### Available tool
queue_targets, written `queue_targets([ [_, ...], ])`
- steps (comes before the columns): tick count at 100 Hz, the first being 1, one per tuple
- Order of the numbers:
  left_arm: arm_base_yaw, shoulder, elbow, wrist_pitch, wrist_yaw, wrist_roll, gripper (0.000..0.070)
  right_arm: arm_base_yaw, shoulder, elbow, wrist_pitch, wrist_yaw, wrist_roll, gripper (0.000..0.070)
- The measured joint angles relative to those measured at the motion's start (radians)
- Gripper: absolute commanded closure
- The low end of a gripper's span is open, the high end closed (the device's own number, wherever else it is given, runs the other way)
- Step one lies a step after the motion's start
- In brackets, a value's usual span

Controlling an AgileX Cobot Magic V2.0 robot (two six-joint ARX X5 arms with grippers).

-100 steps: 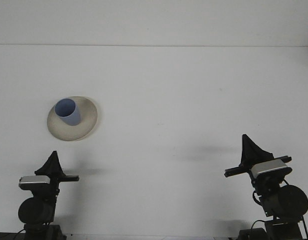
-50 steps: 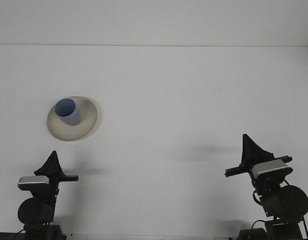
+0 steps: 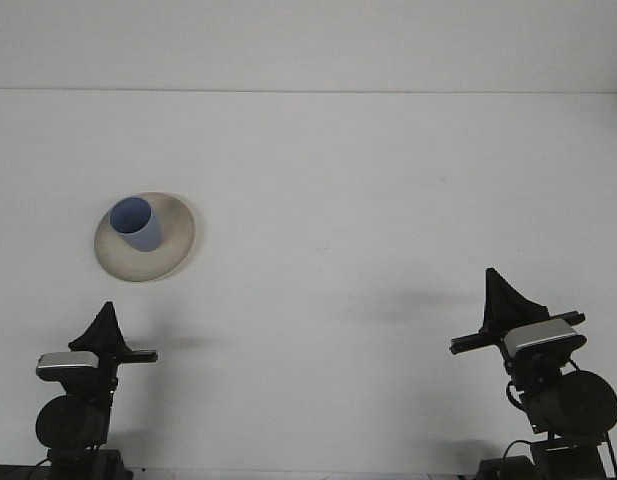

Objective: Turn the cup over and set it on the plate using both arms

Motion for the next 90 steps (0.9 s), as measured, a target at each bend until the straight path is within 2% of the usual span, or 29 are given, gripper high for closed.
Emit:
queue_targets([
  [7,0.0,0.0,0.0,0.0,0.0,0.0,0.0686,0.0,0.0,0.0,0.002,0.006,-0.018,0.07],
  [22,0.0,0.0,0.0,0.0,0.0,0.0,0.0686,-0.019,-0.025,-0.027,0.003,0.061,-0.112,0.07],
  [51,0.0,0.0,0.0,0.0,0.0,0.0,0.0687,-0.092,-0.291,-0.362,-0.007,0.076,-0.234,0.07],
  [71,0.0,0.0,0.0,0.0,0.0,0.0,0.0686,-0.108,-0.388,-0.463,-0.011,0.079,-0.286,0.07],
  [90,0.0,0.0,0.0,0.0,0.0,0.0,0.0687,-0.112,-0.388,-0.488,-0.034,0.081,-0.288,0.07],
])
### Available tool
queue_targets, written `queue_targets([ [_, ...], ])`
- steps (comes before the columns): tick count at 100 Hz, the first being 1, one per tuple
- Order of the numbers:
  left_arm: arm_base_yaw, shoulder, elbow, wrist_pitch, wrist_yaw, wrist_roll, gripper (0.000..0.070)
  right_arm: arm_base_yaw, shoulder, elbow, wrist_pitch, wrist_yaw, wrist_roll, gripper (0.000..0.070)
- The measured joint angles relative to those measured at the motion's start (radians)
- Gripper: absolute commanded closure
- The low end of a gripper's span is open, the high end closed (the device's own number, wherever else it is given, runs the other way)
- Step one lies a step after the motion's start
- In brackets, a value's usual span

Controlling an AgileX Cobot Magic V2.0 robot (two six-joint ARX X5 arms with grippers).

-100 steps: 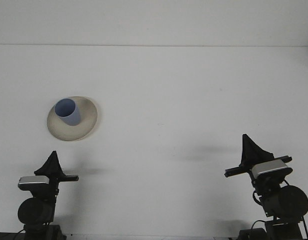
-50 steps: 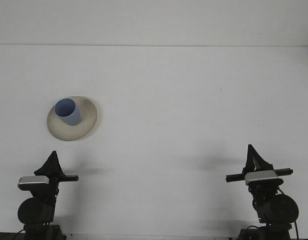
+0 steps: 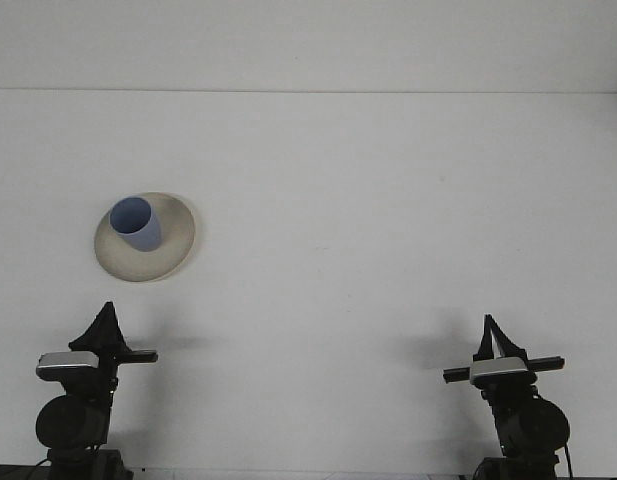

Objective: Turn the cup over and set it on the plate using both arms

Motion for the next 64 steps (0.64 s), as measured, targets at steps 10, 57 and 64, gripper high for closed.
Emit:
queue_targets([
  [10,0.0,0.0,0.0,0.0,0.0,0.0,0.0687,0.0,-0.001,0.0,0.016,-0.001,0.0,0.07],
  [57,0.0,0.0,0.0,0.0,0.0,0.0,0.0687,0.0,-0.001,0.0,0.018,-0.002,0.0,0.07],
  [64,0.0,0.0,0.0,0.0,0.0,0.0,0.0687,0.0,-0.001,0.0,0.018,-0.002,0.0,0.07],
])
